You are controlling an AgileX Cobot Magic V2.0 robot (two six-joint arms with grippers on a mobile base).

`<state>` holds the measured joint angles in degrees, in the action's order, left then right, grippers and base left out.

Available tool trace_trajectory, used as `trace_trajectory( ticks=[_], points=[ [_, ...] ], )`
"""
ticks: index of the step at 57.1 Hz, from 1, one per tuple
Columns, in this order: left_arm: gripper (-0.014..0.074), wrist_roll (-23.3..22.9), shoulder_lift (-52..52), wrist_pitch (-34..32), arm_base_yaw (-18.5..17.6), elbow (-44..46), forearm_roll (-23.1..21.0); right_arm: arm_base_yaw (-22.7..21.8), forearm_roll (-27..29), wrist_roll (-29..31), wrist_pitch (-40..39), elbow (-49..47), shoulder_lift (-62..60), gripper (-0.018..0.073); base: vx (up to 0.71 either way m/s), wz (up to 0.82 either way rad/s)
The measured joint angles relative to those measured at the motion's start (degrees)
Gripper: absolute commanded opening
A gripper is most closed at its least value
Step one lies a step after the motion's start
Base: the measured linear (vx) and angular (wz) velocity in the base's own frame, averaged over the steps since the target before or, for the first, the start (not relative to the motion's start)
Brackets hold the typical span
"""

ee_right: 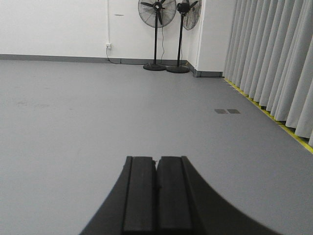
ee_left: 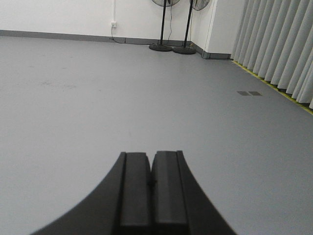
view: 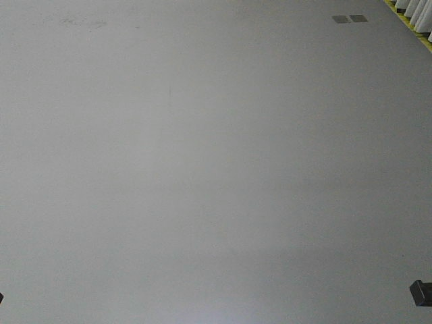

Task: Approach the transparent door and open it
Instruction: 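Drive the base forward across the floor toward the glass door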

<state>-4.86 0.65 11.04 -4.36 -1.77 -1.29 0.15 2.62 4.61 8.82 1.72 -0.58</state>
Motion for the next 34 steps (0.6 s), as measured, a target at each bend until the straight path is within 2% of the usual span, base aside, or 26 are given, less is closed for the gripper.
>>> trace_trajectory(
  ticks=[34],
  points=[
    [-0.0003,0.0,0.0,0.0,0.0,0.0,0.0,0.0,0.0,0.0,-0.1,0.0,0.0,-0.0001,0.0,-0.01]
  ],
)
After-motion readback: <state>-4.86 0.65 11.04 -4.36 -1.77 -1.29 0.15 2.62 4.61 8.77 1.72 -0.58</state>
